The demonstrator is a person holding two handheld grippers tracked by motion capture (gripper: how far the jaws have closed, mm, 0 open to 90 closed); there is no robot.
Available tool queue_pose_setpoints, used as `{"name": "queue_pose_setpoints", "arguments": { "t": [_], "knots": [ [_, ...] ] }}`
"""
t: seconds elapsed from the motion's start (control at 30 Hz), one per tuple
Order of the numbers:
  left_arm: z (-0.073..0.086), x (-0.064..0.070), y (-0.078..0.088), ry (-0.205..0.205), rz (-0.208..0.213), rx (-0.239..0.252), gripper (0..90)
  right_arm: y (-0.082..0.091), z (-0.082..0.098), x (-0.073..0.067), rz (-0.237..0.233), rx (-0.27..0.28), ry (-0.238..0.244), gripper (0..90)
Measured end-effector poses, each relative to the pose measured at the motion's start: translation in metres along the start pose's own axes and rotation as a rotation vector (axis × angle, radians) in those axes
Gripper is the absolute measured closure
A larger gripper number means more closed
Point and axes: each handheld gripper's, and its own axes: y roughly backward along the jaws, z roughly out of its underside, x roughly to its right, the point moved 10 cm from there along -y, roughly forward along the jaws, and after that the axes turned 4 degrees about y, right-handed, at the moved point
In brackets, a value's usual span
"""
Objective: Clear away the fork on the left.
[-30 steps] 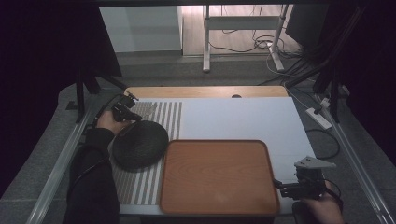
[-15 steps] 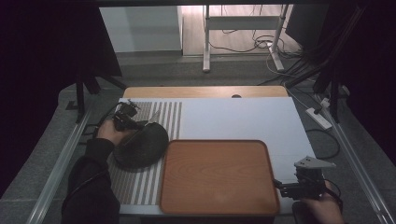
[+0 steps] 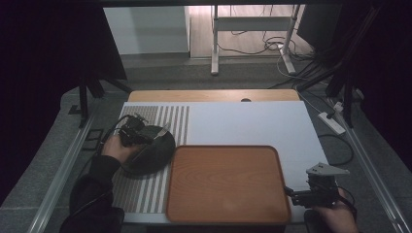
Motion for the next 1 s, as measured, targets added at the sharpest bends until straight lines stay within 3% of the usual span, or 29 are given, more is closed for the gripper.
{"name": "queue_pose_setpoints", "arguments": {
  "t": [0.33, 0.87, 1.0],
  "knots": [
    [0.009, 0.034, 0.0, -0.011, 0.025, -0.003, 85.3, 0.0, 0.0, -0.001, -0.002, 0.004, 0.004, 0.0],
    [0.011, 0.082, -0.007, -0.015, 0.06, -0.017, 85.2, 0.0, 0.0, -0.001, -0.003, 0.003, 0.016, 0.0],
    [0.009, 0.1, -0.008, -0.014, 0.075, -0.018, 85.3, 0.0, -0.001, -0.002, -0.003, 0.003, 0.017, 0.0]
  ]
}}
